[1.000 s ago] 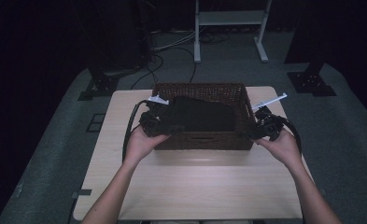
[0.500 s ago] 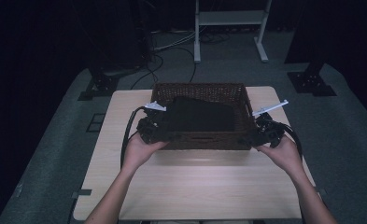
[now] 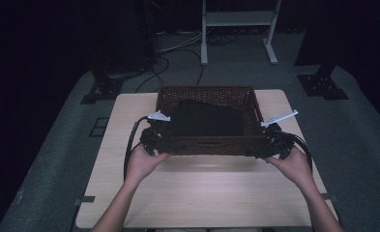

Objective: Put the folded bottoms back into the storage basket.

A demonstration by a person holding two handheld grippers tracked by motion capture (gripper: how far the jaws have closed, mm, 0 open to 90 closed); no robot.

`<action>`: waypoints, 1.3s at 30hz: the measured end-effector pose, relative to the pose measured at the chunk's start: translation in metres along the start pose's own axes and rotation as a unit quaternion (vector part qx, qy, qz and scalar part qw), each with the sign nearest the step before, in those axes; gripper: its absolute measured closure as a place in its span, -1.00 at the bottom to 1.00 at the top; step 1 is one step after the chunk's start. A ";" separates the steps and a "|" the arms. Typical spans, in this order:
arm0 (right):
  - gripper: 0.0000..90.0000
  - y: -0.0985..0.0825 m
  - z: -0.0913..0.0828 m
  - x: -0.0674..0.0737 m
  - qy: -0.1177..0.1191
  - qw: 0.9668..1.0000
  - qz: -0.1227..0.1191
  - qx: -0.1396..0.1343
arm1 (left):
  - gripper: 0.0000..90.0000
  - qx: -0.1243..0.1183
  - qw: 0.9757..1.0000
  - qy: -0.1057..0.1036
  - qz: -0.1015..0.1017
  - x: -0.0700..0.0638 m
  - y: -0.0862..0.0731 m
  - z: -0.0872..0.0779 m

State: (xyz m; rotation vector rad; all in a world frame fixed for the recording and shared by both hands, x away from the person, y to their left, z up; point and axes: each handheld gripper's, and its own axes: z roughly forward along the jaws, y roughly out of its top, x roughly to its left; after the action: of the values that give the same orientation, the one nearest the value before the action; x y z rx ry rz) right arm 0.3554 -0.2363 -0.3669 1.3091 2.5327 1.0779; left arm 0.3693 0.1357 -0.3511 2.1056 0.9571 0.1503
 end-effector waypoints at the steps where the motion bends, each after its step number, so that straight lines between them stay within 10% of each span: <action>1: -0.44 -0.001 0.000 0.000 0.000 1.000 0.001 0.000 | -0.67 0.000 1.000 0.000 -0.001 0.000 -0.001 0.000; 39: -0.47 -0.072 0.011 -0.013 0.009 0.998 0.054 -0.008 | -0.71 -0.007 0.999 -0.019 -0.029 0.000 -0.052 0.005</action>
State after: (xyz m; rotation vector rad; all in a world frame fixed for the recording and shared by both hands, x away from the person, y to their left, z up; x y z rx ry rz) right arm 0.3185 -0.2672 -0.4238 1.4548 2.4859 1.1315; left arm 0.3410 0.1537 -0.3916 2.0588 0.9897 0.0866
